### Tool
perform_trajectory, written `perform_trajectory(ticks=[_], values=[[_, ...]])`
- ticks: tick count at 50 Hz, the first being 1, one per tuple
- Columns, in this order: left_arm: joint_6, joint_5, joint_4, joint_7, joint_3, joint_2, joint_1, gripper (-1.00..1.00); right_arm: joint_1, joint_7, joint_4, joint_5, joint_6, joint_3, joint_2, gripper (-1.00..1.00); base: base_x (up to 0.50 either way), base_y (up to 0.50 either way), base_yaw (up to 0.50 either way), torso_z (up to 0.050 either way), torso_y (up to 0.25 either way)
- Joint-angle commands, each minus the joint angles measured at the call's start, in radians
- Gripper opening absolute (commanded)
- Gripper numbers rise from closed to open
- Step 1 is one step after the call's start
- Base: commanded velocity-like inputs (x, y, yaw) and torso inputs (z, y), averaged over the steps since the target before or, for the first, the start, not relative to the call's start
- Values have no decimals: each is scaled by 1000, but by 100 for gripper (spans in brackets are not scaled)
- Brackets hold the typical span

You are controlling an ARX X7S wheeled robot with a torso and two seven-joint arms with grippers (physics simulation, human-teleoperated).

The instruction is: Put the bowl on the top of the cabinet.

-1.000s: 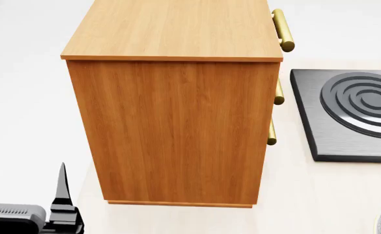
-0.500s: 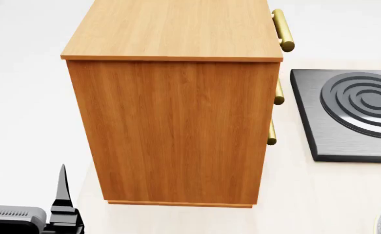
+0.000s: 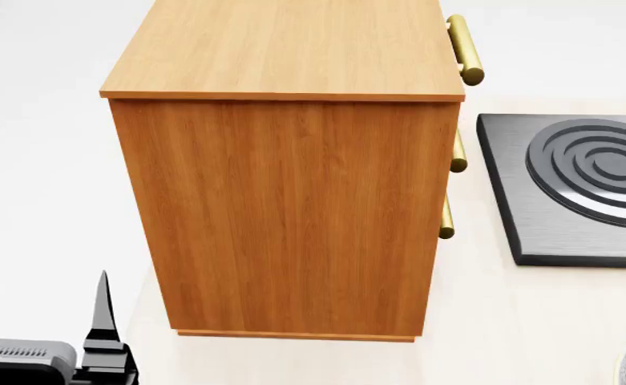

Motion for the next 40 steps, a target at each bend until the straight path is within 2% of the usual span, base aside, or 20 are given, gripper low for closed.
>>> perform_trajectory(ticks=[1, 40], values=[[2, -3, -2, -3, 2, -2, -2, 100, 5, -1, 19, -3, -9, -8, -2, 100, 0, 0, 0, 0, 0], [4, -7, -3, -12, 17, -8, -5, 100, 29, -4, 90, -19, -43, -38, -7, 100, 0, 0, 0, 0, 0]])
